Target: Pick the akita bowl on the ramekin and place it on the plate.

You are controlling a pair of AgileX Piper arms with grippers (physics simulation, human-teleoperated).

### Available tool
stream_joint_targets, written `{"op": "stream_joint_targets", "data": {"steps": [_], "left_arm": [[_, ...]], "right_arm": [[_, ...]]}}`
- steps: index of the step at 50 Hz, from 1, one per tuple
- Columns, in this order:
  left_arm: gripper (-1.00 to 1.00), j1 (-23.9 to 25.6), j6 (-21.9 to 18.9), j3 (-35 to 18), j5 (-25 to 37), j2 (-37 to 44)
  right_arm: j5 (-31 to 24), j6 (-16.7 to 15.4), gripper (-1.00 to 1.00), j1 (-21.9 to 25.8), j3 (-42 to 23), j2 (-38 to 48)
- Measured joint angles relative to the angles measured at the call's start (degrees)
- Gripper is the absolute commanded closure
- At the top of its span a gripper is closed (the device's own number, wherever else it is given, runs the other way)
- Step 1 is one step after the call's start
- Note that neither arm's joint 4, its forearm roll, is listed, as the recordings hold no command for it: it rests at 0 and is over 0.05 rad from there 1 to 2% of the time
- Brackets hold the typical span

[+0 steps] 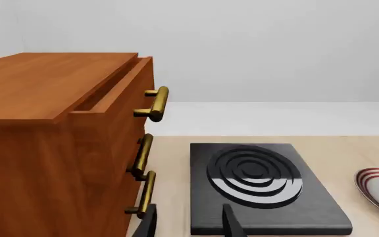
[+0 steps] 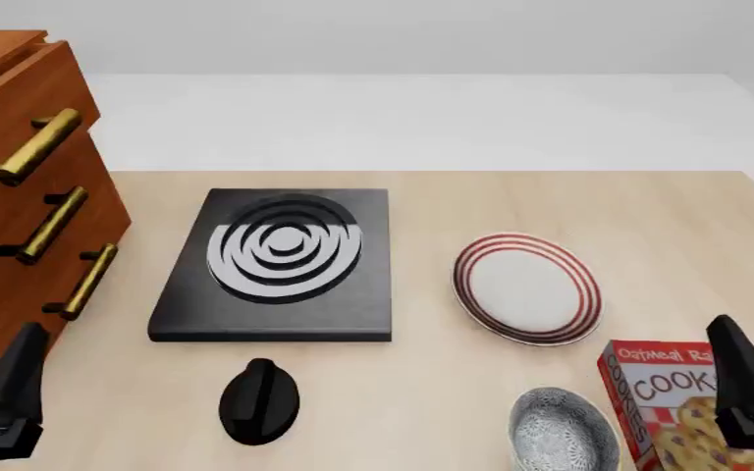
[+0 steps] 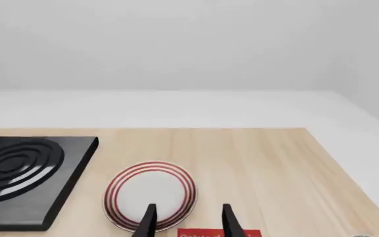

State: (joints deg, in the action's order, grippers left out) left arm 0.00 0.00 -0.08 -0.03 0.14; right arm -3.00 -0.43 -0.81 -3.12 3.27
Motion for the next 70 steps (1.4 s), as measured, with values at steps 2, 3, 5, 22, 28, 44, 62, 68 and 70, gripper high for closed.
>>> {"op": "stream_joint_targets", "data": {"steps": [2,3,5,22,28,44,62,68,70], "left_arm": [[-1.00,0.0,0.0,0.0,0.0,0.1],[-1.00,0.0,0.0,0.0,0.0,0.1],[-1.00,0.0,0.0,-0.1,0.0,0.1],[-1.00,0.0,0.0,-0.1,-0.1,0.3],[-1.00,0.0,0.0,-0.2,-0.1,0.3],[-1.00,0.0,0.0,-0.2,-0.1,0.3],[-1.00,0.0,0.0,-0.2,-0.1,0.3],[-1.00,0.0,0.0,-0.2,-0.1,0.3],[-1.00,0.0,0.0,-0.2,-0.1,0.3]], "right_arm": [[0.6,0.0,-1.00,0.2,0.6,-0.4],[0.9,0.1,-1.00,0.2,0.8,-0.6],[1.5,0.1,-1.00,0.3,1.2,-0.8],[3.5,-1.5,-1.00,1.3,0.9,0.8],[1.2,-2.3,-1.00,2.1,-1.6,1.3],[-4.6,-3.4,-1.00,5.2,-8.2,4.5],[-15.7,-0.5,-1.00,8.2,-19.7,4.5],[-19.2,-0.5,-1.00,9.5,-23.0,5.1],[-20.2,-0.4,-1.00,10.0,-23.9,5.2]]}}
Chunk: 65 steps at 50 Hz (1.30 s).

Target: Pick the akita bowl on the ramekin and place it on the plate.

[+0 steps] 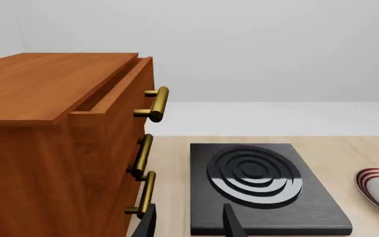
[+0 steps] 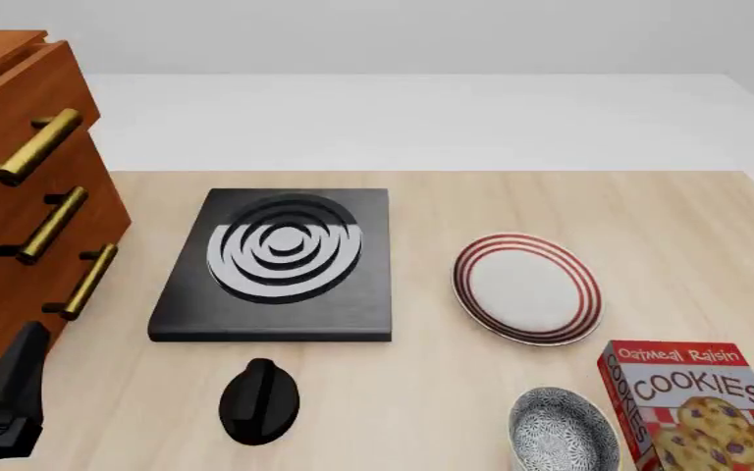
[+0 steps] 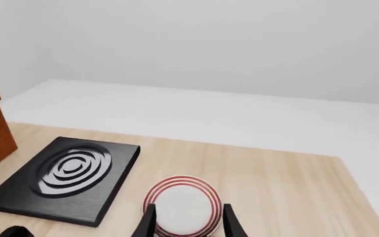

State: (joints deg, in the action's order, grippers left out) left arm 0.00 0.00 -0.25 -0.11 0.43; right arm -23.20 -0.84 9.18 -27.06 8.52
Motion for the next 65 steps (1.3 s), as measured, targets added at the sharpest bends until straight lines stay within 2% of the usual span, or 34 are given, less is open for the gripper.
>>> {"op": "stream_joint_targets", "data": {"steps": [7,17,27,50,65], "left_arm": [[-1.00,0.0,0.0,0.0,0.0,0.0],[-1.00,0.0,0.0,0.0,0.0,0.0],[-1.00,0.0,0.0,0.0,0.0,0.0],[-1.00,0.0,0.0,0.0,0.0,0.0],[-1.00,0.0,0.0,0.0,0.0,0.0]], "right_arm": [[-3.0,-0.4,-1.00,2.1,-3.3,0.3],[-4.7,-5.8,-1.00,7.7,-4.9,2.4],[-6.7,-9.2,-1.00,12.0,-6.8,7.0],[-19.5,-15.8,-1.00,18.6,-15.8,16.9],[-25.9,-21.4,-1.00,21.1,-17.8,22.3]]}}
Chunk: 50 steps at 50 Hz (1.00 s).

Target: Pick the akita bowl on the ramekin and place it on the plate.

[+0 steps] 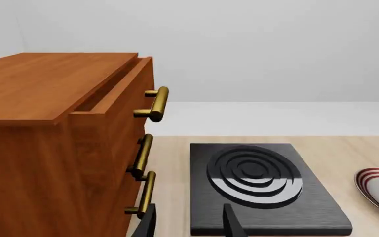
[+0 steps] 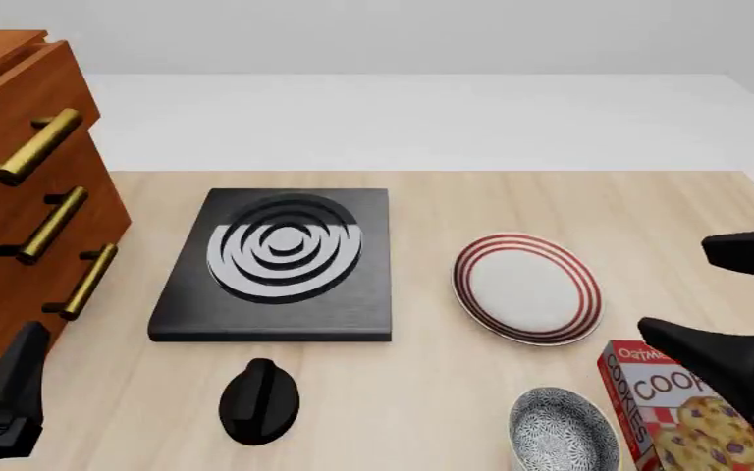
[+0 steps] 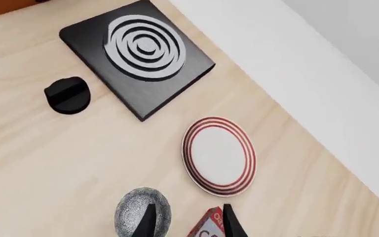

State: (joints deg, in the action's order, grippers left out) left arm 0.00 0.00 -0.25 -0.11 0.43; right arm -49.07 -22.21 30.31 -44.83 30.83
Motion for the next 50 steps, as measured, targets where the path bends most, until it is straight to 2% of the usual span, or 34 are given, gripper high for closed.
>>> {"op": "stream_joint_targets", "data": {"steps": [7,18,50], "left_arm": [[-1.00,0.0,0.0,0.0,0.0,0.0],[-1.00,0.0,0.0,0.0,0.0,0.0],[-1.00,0.0,0.0,0.0,0.0,0.0]], "right_arm": [[-1.0,-2.3,-1.00,0.2,1.4,1.5],[-1.3,-4.1,-1.00,0.4,4.0,3.4],[2.3,-3.7,-1.00,4.7,12.1,7.3]]}}
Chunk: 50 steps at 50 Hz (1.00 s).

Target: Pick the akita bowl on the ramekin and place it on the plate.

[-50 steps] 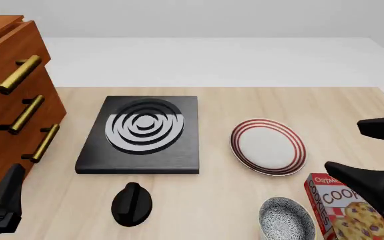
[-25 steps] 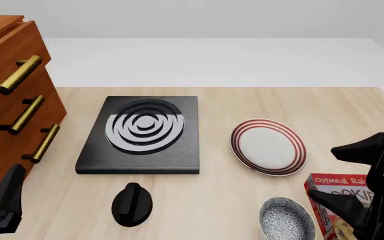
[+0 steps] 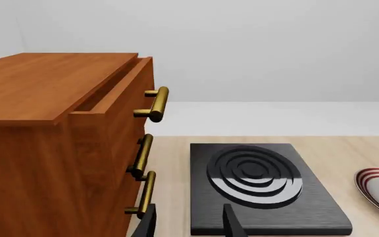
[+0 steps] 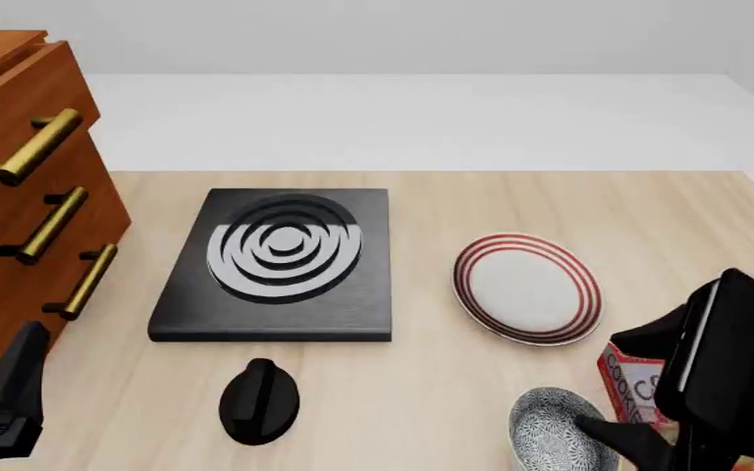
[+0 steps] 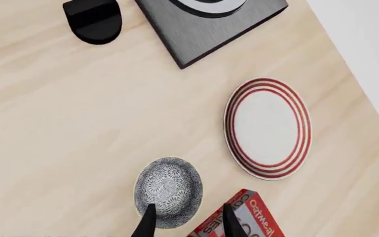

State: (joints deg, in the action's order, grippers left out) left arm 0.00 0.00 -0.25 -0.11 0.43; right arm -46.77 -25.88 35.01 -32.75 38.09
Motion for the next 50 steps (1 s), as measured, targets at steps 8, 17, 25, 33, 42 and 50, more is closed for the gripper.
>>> {"op": "stream_joint_targets", "data": {"steps": [8,17,25,33,42,50], "left_arm": [[-1.00,0.0,0.0,0.0,0.0,0.0],[-1.00,0.0,0.0,0.0,0.0,0.0],[-1.00,0.0,0.0,0.0,0.0,0.0],[-1.00,0.0,0.0,0.0,0.0,0.0],[-1.00,0.0,0.0,0.0,0.0,0.0],[-1.00,0.0,0.0,0.0,0.0,0.0]], "right_arm": [[2.1,0.7,-1.00,1.4,1.9,1.6],[3.8,1.4,-1.00,2.5,3.2,3.3],[5.5,1.8,-1.00,3.5,4.3,4.8],[7.5,2.8,-1.00,4.6,5.7,6.2],[10.5,4.7,-1.00,6.0,8.5,7.8],[13.2,6.1,-1.00,6.7,10.4,9.4]]}}
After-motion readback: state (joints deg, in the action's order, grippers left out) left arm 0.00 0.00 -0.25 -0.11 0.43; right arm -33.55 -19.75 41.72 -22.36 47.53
